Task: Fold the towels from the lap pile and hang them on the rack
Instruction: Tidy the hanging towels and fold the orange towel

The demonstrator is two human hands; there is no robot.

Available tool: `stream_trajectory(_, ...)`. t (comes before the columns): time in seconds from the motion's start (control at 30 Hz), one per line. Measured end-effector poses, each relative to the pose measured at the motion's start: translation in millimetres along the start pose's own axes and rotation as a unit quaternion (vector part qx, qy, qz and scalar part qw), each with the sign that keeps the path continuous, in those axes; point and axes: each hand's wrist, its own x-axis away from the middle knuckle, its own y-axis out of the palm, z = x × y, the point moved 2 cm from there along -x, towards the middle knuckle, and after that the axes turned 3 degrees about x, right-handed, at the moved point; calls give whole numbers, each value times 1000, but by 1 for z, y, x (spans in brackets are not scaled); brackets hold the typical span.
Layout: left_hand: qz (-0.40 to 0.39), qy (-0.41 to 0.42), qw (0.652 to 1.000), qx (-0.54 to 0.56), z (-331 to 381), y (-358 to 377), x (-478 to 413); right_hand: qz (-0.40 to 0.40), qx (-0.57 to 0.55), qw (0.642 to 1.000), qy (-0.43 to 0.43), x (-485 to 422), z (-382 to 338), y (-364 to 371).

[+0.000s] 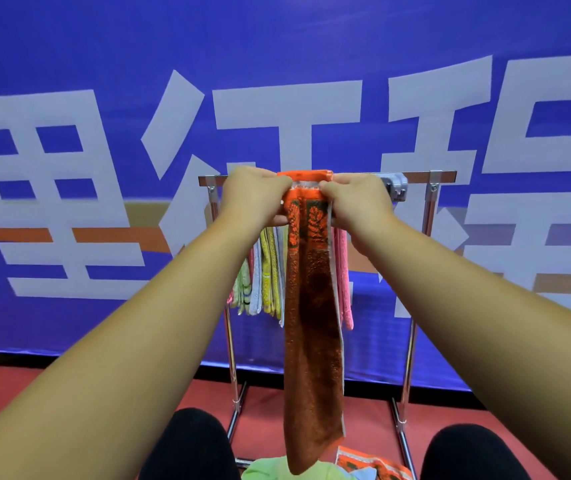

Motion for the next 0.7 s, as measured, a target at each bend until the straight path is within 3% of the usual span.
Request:
stream_trajectory(0.23,-31,19,999,-11,2,16,5,-19,99,991,-93,8,-5,11)
stream_trajectory(0.37,-31,38,999,-20,0,17,7,-25,92,991,-97,9,-3,10)
stream_trajectory(0.47,-8,77,992,-98,2,20,10,-33,30,996,-77,7,-2,10)
stream_trajectory(0.7,47,165,979,-110,1,21,12,-67,-136,988,-17,2,-3,11)
